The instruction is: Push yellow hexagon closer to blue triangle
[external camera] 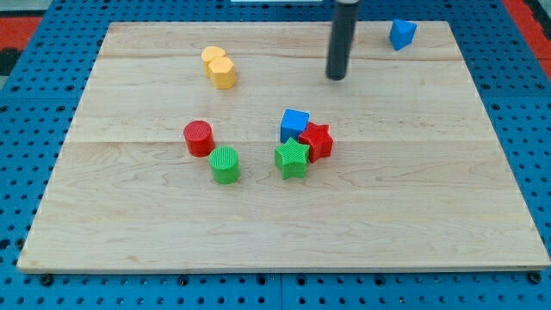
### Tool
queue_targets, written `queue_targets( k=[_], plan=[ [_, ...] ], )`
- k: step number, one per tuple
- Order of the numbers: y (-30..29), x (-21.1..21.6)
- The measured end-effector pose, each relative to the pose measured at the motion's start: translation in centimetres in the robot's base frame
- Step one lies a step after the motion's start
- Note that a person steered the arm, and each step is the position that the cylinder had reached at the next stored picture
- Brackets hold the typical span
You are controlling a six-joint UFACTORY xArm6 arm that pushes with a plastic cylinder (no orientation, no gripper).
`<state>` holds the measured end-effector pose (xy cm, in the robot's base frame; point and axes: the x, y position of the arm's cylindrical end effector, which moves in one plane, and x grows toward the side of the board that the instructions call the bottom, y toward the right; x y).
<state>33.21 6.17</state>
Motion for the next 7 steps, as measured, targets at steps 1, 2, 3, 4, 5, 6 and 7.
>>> queue_targets(
  k=[1, 2, 3, 4, 5, 6, 7],
  plan=[
    [-5.3, 1.0],
    [-6.2, 1.3],
    [-7.6, 4.0],
    [-12.2, 4.5],
    [-18.5, 3.6],
    [-18.4, 0.1],
    [-13.2, -2.5]
  ],
)
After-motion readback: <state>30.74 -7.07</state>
